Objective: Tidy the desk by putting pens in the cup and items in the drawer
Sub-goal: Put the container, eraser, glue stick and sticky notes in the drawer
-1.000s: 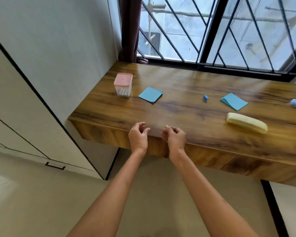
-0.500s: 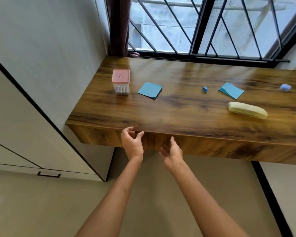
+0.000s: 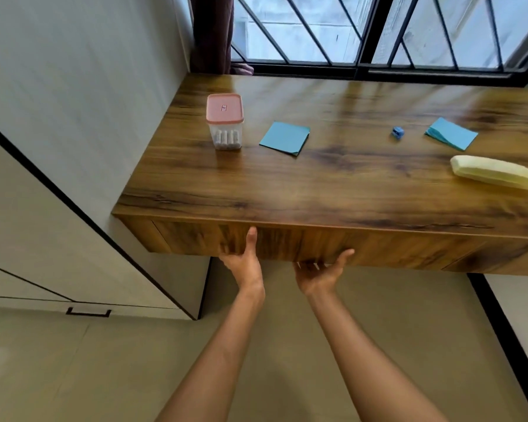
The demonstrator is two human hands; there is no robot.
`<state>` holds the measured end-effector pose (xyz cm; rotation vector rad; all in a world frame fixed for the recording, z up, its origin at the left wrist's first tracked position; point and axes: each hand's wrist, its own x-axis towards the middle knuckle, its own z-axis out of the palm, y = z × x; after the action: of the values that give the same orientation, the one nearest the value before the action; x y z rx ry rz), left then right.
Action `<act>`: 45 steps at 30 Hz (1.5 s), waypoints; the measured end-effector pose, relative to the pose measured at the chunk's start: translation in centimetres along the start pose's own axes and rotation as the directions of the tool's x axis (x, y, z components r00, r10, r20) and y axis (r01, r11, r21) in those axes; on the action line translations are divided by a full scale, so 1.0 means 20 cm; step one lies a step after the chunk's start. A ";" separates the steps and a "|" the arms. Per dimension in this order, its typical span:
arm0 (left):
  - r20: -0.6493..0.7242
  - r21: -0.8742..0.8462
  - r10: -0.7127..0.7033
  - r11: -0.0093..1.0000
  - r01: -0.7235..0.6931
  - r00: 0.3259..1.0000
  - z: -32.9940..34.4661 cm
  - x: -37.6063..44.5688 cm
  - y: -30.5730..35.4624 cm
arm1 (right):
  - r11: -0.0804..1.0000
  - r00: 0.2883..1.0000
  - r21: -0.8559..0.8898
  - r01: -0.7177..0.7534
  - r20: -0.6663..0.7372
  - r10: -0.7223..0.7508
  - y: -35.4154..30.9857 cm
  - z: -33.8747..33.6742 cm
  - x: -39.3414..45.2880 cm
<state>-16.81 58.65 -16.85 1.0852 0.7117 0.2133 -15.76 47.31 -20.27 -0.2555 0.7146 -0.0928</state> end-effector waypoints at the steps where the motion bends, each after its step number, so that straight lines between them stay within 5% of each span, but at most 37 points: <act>1: 0.007 0.006 0.010 1.000 -0.010 1.000 -0.01 0.01 0.00 | 1.000 1.000 0.003 0.007 0.005 -0.007 0.01 0.00 0.02; 8: -0.046 0.243 0.231 0.946 -0.213 0.972 -0.03 -0.04 0.10 | 1.000 0.999 0.013 0.024 0.020 -0.024 0.02 -0.04 0.04; 14: -0.188 0.444 0.252 0.884 -0.147 0.949 -0.07 -0.19 0.14 | 1.000 0.999 -0.005 -0.019 -0.027 0.019 0.03 -0.25 -0.19; 18: -0.219 0.613 0.288 0.784 -0.098 0.932 -0.17 -0.34 0.11 | 0.987 0.990 -0.155 -0.031 -0.144 0.009 -0.02 -0.36 -0.44; 21: -0.153 0.761 0.389 0.633 -0.143 0.908 -0.24 -0.47 0.10 | 0.919 0.941 -0.392 0.029 -0.300 -0.157 -0.09 -0.41 -0.64; 24: 0.027 0.914 0.486 0.343 -0.219 0.874 -0.30 -0.59 0.08 | 0.673 0.779 -0.726 0.142 -0.337 -0.529 -0.19 -0.39 -0.84; 27: 0.343 0.893 0.475 0.103 -0.438 0.811 -0.37 -0.69 0.05 | 0.172 0.662 -0.944 0.281 0.061 -0.747 -0.25 -0.35 -1.02; 30: 0.485 0.856 0.364 -0.011 -0.517 0.795 -0.43 -0.76 0.06 | -0.483 0.531 -0.795 0.368 0.606 -0.592 -0.26 -0.31 -1.12; 32: 0.506 0.857 0.309 -0.076 -0.510 0.805 -0.48 -0.78 0.09 | -0.751 0.552 -0.588 0.300 0.749 -0.366 -0.25 -0.29 -1.13; 35: 0.547 0.837 0.238 -0.130 -0.531 0.803 -0.55 -0.82 0.12 | -0.800 0.739 -0.496 0.339 0.666 -0.100 -0.27 -0.32 -1.16; 39: 0.555 0.832 0.165 -0.110 -0.544 0.815 -0.63 -0.89 0.13 | -0.835 0.701 -0.414 0.362 0.712 -0.050 -0.30 -0.37 -1.24; 45: 0.539 0.842 0.108 -0.087 -0.532 0.835 -0.71 -1.00 0.13 | -0.848 0.801 -0.426 0.316 0.599 -0.003 -0.31 -0.39 -1.34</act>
<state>-40.45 60.59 -10.01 2.7401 0.1222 -0.1380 -41.07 44.37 -7.19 -2.8469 0.0437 0.1004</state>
